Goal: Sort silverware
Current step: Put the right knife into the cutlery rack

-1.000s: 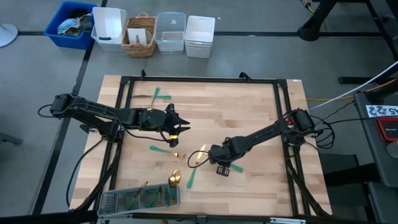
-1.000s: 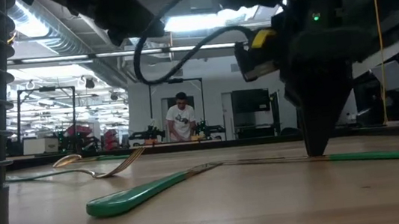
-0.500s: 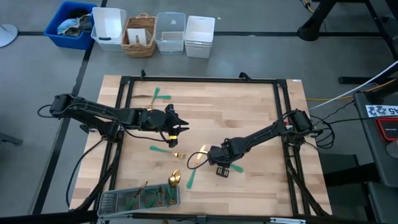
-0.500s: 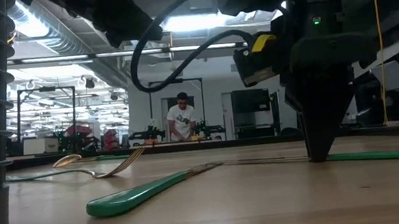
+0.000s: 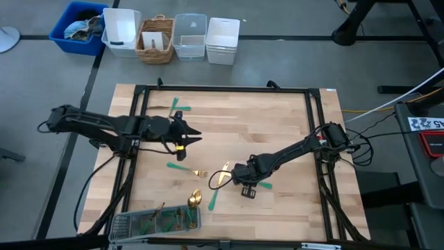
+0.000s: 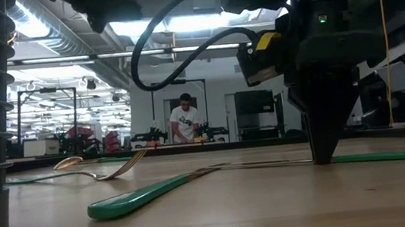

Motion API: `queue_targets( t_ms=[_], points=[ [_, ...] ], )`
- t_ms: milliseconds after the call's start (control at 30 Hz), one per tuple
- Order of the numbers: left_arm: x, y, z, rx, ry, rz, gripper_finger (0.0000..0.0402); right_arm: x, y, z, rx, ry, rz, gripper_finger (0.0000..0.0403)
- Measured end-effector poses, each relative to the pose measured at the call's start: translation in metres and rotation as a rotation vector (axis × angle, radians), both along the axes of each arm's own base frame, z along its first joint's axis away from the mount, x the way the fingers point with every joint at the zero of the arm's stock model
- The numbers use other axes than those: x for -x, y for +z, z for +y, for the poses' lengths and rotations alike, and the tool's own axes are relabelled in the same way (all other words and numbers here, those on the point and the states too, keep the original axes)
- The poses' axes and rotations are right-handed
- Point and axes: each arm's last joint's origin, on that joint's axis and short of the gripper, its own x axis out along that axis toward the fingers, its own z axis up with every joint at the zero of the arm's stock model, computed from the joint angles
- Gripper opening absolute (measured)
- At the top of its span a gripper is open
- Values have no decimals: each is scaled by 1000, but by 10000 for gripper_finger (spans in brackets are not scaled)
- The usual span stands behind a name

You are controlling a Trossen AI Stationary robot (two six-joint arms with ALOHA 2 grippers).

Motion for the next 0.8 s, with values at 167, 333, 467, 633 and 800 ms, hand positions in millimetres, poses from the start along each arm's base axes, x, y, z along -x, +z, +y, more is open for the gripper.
queue_targets(
  t_ms=[167,333,467,633,800],
  points=[
    [4,2,0,-1,0,6,90,-3,5,1,2,26,-6,40],
    [5,-1,1,-3,1,31,90,-8,14,3,12,76,2,40],
    [6,-2,1,-2,2,46,90,-11,21,2,65,79,7,41],
    [6,-2,1,-4,1,45,90,-11,26,1,101,94,16,41],
    [6,-2,1,-4,1,45,90,-11,26,-2,100,87,15,41]
  ],
)
